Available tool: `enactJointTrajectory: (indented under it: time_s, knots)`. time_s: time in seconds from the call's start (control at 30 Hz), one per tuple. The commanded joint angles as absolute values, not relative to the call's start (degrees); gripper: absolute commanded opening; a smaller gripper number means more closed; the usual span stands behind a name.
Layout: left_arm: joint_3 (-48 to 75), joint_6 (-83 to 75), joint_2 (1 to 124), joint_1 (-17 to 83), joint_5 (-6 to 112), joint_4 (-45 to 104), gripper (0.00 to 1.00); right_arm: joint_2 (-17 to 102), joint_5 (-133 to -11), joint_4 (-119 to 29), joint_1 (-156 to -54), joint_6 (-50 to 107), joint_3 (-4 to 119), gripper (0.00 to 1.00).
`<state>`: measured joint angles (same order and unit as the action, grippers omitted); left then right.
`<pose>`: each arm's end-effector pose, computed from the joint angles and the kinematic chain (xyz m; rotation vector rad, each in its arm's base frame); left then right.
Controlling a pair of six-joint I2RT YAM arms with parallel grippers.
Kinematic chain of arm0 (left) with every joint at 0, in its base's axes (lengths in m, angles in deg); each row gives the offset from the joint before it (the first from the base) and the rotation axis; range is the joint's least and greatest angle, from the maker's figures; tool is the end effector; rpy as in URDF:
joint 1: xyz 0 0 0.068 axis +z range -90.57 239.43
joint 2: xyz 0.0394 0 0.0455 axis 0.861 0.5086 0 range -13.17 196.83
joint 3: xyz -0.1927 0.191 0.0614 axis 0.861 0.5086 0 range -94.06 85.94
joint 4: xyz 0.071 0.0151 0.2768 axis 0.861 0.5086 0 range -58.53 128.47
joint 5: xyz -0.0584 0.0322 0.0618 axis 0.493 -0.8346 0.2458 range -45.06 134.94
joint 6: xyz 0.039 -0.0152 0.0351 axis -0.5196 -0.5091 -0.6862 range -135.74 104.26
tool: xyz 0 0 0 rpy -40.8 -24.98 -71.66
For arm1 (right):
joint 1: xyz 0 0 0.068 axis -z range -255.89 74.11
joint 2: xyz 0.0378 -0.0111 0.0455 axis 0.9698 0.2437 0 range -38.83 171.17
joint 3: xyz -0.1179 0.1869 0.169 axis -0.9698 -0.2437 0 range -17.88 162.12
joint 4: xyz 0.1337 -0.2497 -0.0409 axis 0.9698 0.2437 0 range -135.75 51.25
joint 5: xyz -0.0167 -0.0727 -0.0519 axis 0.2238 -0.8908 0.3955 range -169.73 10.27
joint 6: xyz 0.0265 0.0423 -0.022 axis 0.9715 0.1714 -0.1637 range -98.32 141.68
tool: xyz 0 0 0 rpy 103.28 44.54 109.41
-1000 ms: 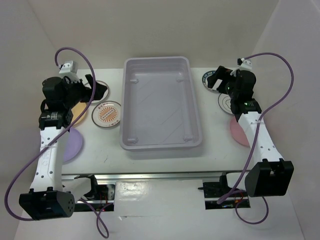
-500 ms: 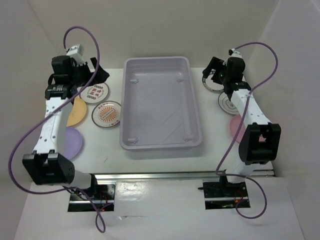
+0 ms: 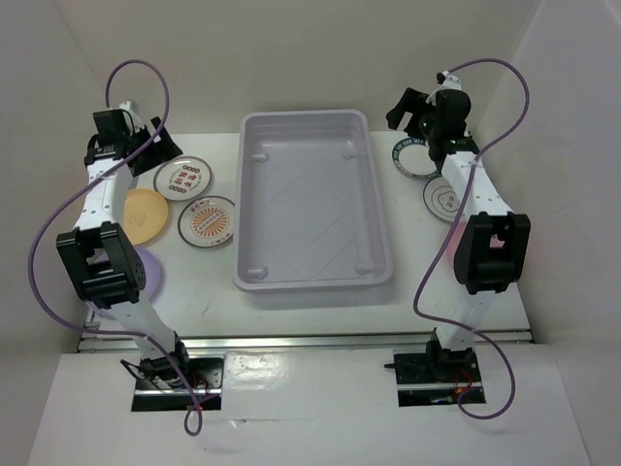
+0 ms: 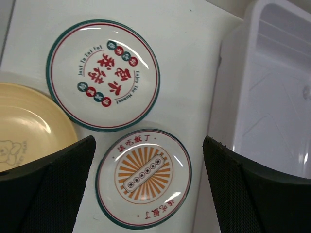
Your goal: Place the plates into the plastic bin on the countertop
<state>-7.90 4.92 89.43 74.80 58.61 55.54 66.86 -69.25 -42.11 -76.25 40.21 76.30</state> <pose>0.4343 0.1105 0.3350 -0.5282 2.0754 -0.3097 0.4767 0.0097 0.3490 0.1634 1.8421 0.3986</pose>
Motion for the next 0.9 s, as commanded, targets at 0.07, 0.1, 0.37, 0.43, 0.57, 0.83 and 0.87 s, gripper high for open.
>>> enactJointTrajectory:
  time_s: [0.07, 0.1, 0.37, 0.43, 0.57, 0.83, 0.87]
  knots:
    - [-11.62, 1.04, 91.06, 76.21, 59.79, 53.80, 0.96, 68.57, -65.86, -46.71, -76.16, 37.77, 78.09, 1.00]
    - [-11.62, 1.04, 91.06, 76.82, 59.27, 53.79, 0.96, 68.57, -65.06, -46.71, -76.16, 37.77, 78.10, 1.00]
    - [-10.31, 2.63, 93.17, 77.36, 51.19, 60.29, 0.88, 72.44, -61.98, -44.43, -76.16, 38.29, 81.44, 1.00]
    - [-7.07, 0.87, 91.95, 77.36, 46.10, 61.00, 0.86, 72.44, -61.98, -44.43, -76.16, 38.29, 81.44, 1.00]
    - [-6.17, -1.15, 91.94, 75.97, 41.00, 63.10, 0.85, 72.97, -62.51, -44.43, -76.16, 38.29, 81.44, 1.00]
    - [-4.59, -3.08, 94.84, 73.93, 33.25, 65.39, 0.76, 73.50, -64.44, -43.29, -76.16, 37.77, 82.05, 1.00]
    - [-3.63, -3.61, 95.36, 73.41, 33.25, 64.87, 0.76, 73.50, -65.05, -43.29, -76.16, 37.77, 82.06, 1.00]
